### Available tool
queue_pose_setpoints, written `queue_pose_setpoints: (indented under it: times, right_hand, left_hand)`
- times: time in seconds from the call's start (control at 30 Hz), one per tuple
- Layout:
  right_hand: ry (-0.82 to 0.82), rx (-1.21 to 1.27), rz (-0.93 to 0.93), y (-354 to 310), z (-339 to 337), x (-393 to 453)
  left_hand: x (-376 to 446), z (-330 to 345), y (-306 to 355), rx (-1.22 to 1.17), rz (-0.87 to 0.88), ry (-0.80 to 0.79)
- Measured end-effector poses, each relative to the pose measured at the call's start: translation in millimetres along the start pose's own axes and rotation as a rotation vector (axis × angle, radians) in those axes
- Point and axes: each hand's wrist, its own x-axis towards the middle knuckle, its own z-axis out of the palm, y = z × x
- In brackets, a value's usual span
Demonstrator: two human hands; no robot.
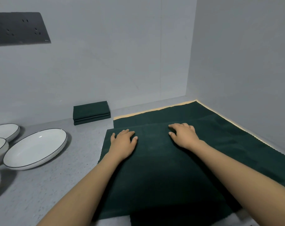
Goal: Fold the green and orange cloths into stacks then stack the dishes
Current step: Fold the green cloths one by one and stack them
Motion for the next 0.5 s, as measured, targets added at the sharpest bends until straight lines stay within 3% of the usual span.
queue_pose_setpoints:
  times: [0.2,0.5]
  right_hand:
    - [0.087,0.084,0.054,22,11,65]
    - [0.237,0.189,0.101,41,28,92]
  left_hand:
    - [66,9,6,-0.109,0.021,0.106]
    - [101,30,-4,-0.137,0.005,0.232]
